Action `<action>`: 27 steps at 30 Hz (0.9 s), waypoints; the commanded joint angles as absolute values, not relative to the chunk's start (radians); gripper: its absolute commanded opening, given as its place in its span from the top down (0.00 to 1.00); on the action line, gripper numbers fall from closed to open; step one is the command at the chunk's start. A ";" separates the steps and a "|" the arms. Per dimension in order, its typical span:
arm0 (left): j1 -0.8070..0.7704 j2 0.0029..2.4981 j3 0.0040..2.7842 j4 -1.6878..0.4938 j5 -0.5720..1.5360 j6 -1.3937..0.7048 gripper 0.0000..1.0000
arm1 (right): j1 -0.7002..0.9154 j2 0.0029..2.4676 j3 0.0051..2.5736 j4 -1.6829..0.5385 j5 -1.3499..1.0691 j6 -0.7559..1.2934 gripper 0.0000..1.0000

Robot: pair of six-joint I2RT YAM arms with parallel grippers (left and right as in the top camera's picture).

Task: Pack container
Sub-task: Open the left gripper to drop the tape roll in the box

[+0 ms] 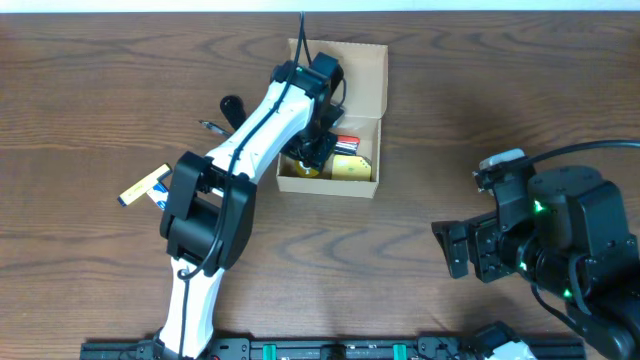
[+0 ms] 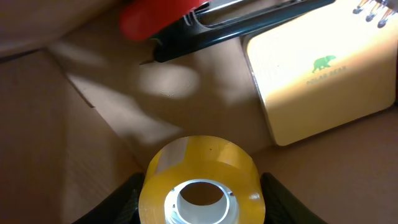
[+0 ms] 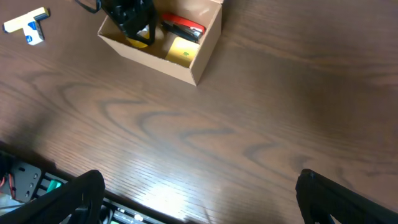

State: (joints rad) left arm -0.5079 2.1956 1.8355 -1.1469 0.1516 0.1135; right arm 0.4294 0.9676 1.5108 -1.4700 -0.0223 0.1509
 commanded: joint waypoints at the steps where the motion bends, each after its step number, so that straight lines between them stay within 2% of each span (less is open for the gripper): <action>1: -0.516 2.204 1.848 -1.155 0.109 0.134 0.94 | 0.422 0.967 1.524 -1.471 -0.012 0.141 0.01; 4: -0.517 2.204 1.848 -1.159 0.083 0.134 0.91 | 0.422 0.967 1.524 -1.471 -0.011 0.141 0.01; 7: -0.517 2.204 1.848 -1.169 0.064 0.135 0.84 | 0.422 0.967 1.524 -1.471 -0.012 0.141 0.01; 20: -0.518 2.204 1.848 -1.174 0.041 0.135 0.39 | 0.422 0.967 1.524 -1.471 -0.011 0.141 0.01; 27: -0.518 2.204 1.848 -1.174 0.041 0.135 0.34 | 0.422 0.967 1.524 -1.471 -0.012 0.141 0.01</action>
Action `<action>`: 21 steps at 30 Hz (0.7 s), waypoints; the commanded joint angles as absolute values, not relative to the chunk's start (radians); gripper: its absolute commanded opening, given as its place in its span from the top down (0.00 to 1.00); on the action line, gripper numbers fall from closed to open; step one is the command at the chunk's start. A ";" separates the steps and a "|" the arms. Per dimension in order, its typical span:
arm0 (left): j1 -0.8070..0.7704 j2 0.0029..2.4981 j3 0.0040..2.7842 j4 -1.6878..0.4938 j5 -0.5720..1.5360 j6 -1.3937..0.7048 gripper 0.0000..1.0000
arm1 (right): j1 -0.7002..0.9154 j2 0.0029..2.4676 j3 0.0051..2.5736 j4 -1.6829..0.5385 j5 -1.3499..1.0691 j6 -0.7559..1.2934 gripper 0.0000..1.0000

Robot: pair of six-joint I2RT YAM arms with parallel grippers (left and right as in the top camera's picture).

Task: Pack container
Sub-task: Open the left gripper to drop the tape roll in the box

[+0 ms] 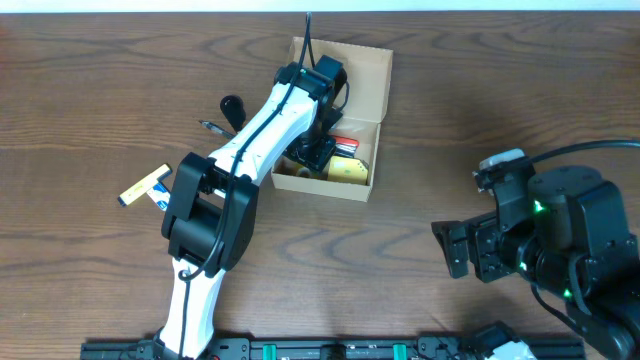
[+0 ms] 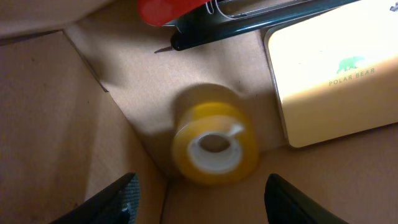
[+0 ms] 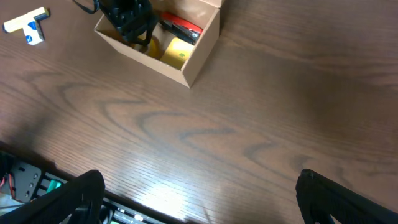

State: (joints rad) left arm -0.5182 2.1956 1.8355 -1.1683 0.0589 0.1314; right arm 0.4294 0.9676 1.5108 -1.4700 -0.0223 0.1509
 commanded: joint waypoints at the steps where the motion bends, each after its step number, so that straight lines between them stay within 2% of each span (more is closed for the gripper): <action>1: -0.518 2.204 1.848 -1.174 0.041 0.135 0.34 | 0.422 0.967 1.524 -1.471 -0.011 0.141 0.01; 11: -0.517 2.203 1.914 -1.168 0.042 0.134 0.39 | 0.422 0.967 1.524 -1.471 -0.012 0.141 0.01; 21: -0.508 2.203 2.252 -1.259 -0.005 0.135 0.34 | 0.422 0.967 1.524 -1.471 -0.012 0.141 0.01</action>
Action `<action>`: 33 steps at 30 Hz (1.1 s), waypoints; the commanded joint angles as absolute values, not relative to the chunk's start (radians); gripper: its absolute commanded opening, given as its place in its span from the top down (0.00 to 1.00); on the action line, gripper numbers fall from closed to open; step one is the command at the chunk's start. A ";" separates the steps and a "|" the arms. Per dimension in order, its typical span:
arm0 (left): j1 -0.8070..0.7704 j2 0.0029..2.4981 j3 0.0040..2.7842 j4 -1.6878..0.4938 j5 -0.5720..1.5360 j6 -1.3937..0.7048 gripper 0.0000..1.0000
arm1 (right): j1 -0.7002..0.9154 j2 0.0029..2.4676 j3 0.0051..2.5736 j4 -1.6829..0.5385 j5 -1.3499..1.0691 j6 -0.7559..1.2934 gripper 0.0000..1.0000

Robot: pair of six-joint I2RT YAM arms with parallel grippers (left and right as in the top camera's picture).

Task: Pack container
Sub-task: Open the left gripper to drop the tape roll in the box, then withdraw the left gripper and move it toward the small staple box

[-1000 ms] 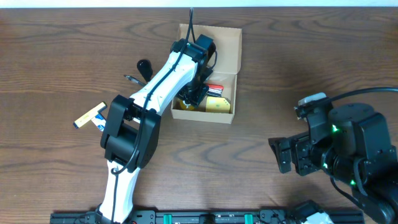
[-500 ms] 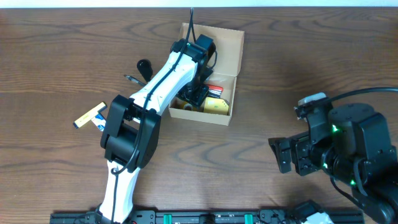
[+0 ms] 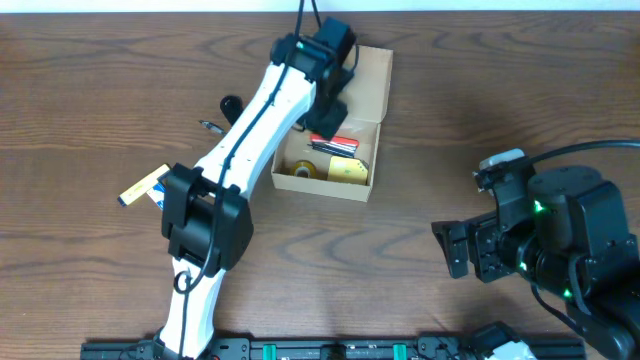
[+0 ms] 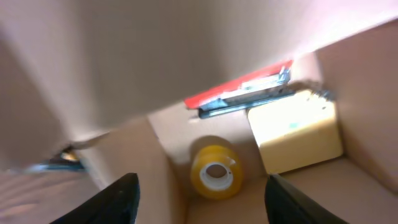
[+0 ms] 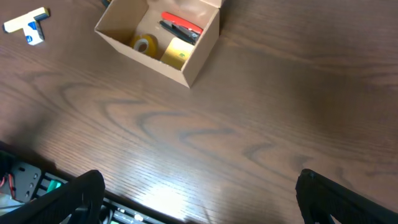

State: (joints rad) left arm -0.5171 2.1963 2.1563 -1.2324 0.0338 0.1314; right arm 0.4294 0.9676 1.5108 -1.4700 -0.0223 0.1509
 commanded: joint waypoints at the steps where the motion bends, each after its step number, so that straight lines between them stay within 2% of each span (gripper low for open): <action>1: -0.508 2.203 2.284 -1.271 -0.021 0.135 0.34 | 0.422 0.967 1.524 -1.471 -0.012 0.141 0.01; 6: -0.496 2.203 2.443 -1.341 -0.135 0.078 0.33 | 0.422 0.967 1.524 -1.471 -0.012 0.141 0.01; 13: -0.442 2.202 2.555 -1.380 -0.142 -0.123 0.33 | 0.422 0.967 1.524 -1.471 -0.012 0.141 0.01; 24: -0.297 2.203 2.562 -1.480 -0.142 -0.442 0.32 | 0.422 0.967 1.524 -1.471 -0.012 0.141 0.01; 33: -0.218 2.204 2.552 -1.520 -0.184 -0.513 0.29 | 0.422 0.967 1.524 -1.471 -0.012 0.141 0.01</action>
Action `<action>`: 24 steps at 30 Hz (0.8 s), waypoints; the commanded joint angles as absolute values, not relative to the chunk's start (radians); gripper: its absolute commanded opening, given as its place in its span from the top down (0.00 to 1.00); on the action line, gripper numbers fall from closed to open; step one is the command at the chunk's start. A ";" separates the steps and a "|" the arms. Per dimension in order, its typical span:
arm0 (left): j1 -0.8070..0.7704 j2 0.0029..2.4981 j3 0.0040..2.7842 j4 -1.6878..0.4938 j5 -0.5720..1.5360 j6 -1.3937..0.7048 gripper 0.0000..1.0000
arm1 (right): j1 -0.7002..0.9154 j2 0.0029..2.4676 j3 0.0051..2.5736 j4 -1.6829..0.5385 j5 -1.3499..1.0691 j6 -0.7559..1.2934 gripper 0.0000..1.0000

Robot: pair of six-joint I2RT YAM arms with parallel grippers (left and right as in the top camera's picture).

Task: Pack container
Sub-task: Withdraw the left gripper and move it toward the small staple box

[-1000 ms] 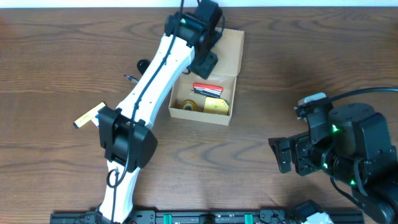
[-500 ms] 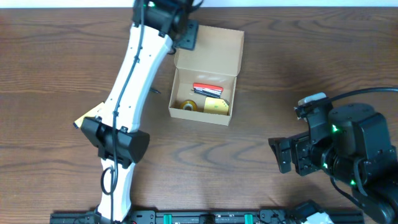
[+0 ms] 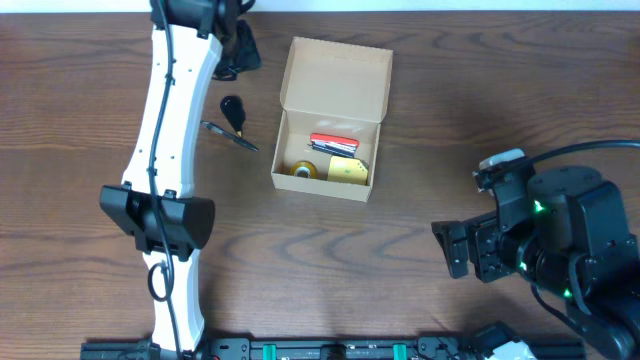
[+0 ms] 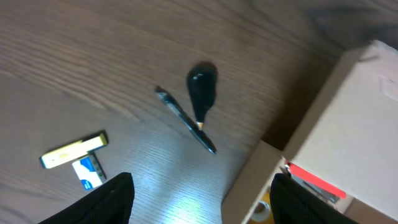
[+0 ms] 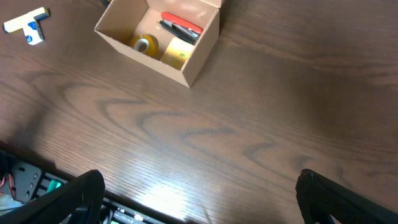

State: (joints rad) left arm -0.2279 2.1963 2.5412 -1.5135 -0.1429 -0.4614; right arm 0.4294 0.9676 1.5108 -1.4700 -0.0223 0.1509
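Note:
The open cardboard box (image 3: 335,70) stands at mid-table with its lid folded back. Inside lie a yellow tape roll (image 3: 303,170), a red stapler (image 3: 335,142) and a yellow notebook (image 3: 350,172). My left gripper (image 3: 240,45) hovers open and empty high over the table left of the box; its fingers (image 4: 115,199) frame bare wood. Below it lie a black pen (image 4: 186,121), a black teardrop-shaped object (image 4: 201,90) and a yellow-and-blue item (image 4: 74,152). My right gripper (image 3: 455,250) stays open and empty at the front right.
The left arm (image 3: 165,130) stretches from the front edge to the far left corner, covering the yellow-and-blue item in the overhead view. Bare wood lies between the box and the right arm (image 3: 560,240).
My left gripper has left the space above the box and now hangs higher and further left, over the pen and the black object. The tape roll stays in the box.
First my left gripper was low inside the box with the yellow tape roll between its fingers. Then the roll lay on the box floor, free of the open fingers. After that the gripper stood above the box, and now it is off to the left.

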 commanded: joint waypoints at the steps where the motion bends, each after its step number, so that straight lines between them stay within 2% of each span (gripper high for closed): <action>1: -0.214 2.204 2.545 -1.523 -0.196 -0.538 0.29 | 0.422 0.967 1.524 -1.471 -0.012 0.141 0.01; 13: -0.190 2.204 2.328 -1.534 -0.191 -0.906 0.30 | 0.422 0.967 1.524 -1.471 -0.011 0.141 0.01; 18: -0.190 2.204 2.289 -1.682 -0.192 -0.905 0.34 | 0.422 0.967 1.524 -1.471 -0.011 0.141 0.01; 24: -0.189 2.197 2.286 -1.690 -0.193 -0.759 0.36 | 0.422 0.967 1.524 -1.471 -0.011 0.141 0.01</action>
